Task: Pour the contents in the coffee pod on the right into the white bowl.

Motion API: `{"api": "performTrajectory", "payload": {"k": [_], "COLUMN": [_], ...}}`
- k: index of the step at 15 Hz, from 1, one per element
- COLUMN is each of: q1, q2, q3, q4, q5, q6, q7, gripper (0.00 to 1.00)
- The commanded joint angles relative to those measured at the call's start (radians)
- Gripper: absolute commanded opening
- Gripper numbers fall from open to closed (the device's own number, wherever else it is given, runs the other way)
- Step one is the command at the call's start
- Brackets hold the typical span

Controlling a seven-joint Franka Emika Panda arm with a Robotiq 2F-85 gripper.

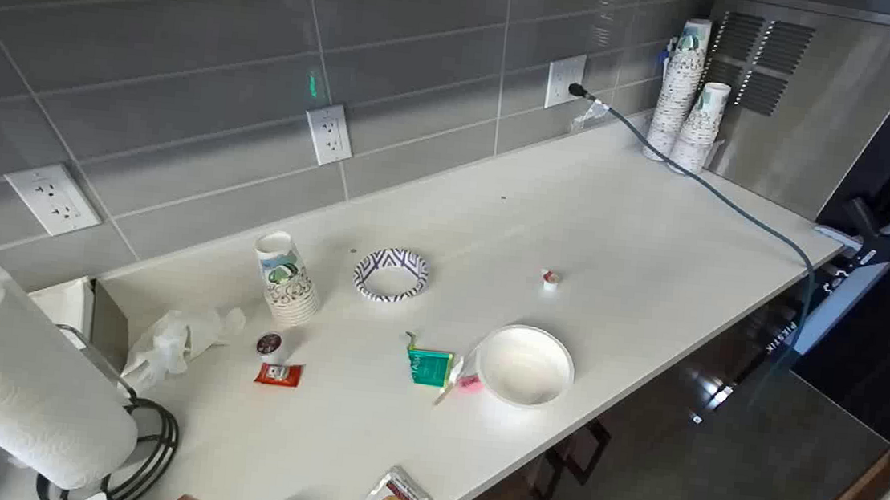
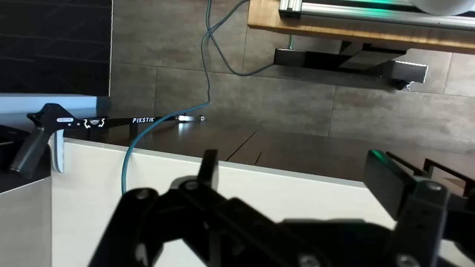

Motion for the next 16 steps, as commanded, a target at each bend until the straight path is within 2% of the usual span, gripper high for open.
{"api": "performTrajectory", "payload": {"k": [1,6,7,8,11,16], "q1": [0.025,0.025,0.031,0.064,0.119,0.145], "q2": [-0.002,-0.002,0.040,0.136,0.270,0.472], "q3": [-0.018,-0.018,-0.021,-0.047,-0.078,-0.073], "q4": [0.003,0.003,0.017,0.045,0.073,0.114], "q5": [-0.011,-0.011,-0.025,-0.030,-0.023,0.002], "q6": [-0.008,-0.008,0.006,0.067,0.245,0.578], "q7": [0.012,0.012,-0.005,-0.067,-0.177,-0.375], "gripper": [1.00,1.00,1.00,1.00,1.00,1.00]}}
